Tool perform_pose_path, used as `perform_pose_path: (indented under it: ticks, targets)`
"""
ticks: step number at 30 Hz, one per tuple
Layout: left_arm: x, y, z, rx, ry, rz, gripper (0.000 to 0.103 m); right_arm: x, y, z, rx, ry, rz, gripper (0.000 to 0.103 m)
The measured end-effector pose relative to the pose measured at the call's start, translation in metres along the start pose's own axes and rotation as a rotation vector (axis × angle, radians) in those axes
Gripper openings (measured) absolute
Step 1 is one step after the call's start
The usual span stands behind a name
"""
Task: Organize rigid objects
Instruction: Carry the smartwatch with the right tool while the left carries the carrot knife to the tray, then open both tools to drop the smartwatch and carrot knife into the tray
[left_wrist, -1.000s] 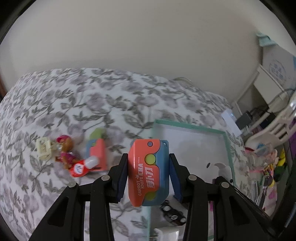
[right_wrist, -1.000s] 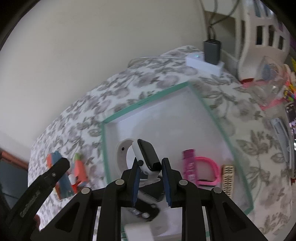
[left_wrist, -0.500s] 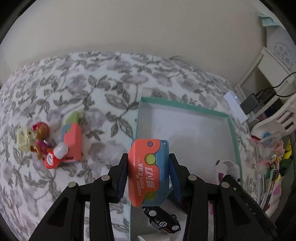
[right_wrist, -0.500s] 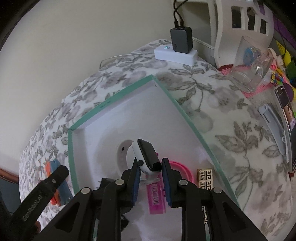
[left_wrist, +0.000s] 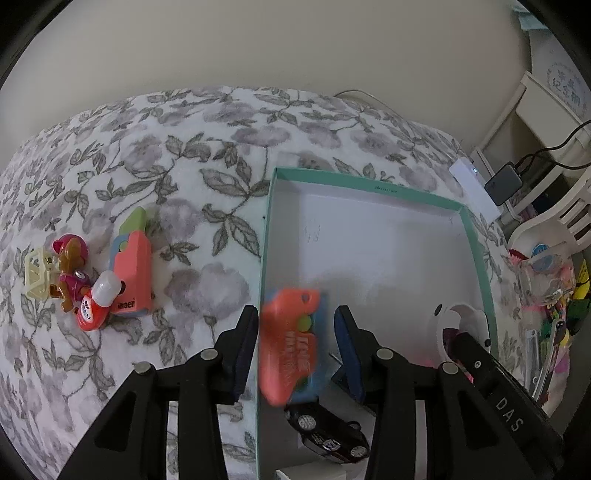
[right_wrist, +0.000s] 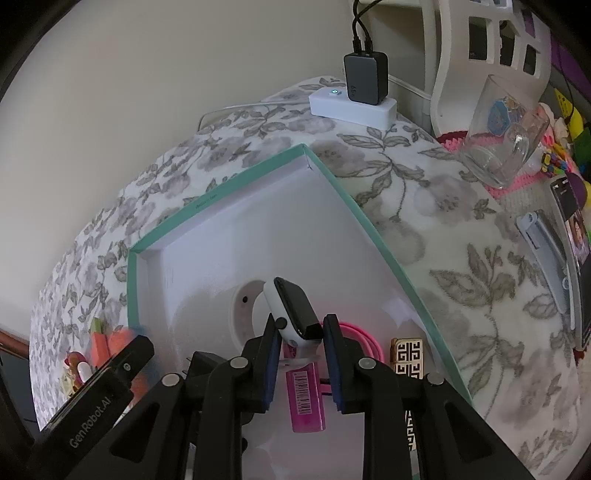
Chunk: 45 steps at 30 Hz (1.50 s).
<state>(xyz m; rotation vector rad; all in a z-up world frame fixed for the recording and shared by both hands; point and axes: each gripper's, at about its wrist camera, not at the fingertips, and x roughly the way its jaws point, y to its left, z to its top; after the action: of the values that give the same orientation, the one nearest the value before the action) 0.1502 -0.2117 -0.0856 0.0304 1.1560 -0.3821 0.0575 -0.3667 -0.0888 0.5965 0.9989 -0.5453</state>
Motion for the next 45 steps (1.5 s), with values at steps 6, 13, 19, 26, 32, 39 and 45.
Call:
perform_pose_path:
  ticks: [6,13,19,26,32,39,45]
  targets:
    - [-0.006,0.000,0.002,-0.002,-0.003,-0.016,0.055,0.000,0.003,-0.001,-0.015,0.009,0.000,0.026]
    - [-0.018,0.006,0.008,-0.032,-0.023,-0.014,0.056,-0.007,0.009,0.000,-0.041,-0.007,-0.001,0.045]
    - [-0.032,0.019,0.014,-0.060,-0.048,0.035,0.070,-0.022,0.017,0.003,-0.064,-0.057,-0.004,0.055]
    - [-0.044,0.037,0.019,-0.110,-0.064,0.118,0.091,-0.030,0.024,0.002,-0.096,-0.094,-0.017,0.073]
    - [-0.049,0.056,0.019,-0.158,-0.074,0.188,0.096,-0.026,0.027,-0.001,-0.117,-0.087,-0.027,0.088]
    - [-0.043,0.074,0.015,-0.206,-0.041,0.239,0.101,-0.024,0.033,-0.004,-0.148,-0.090,-0.044,0.103]
    - [-0.038,0.085,0.012,-0.217,-0.007,0.300,0.101,-0.019,0.050,-0.013,-0.220,-0.061,-0.044,0.103]
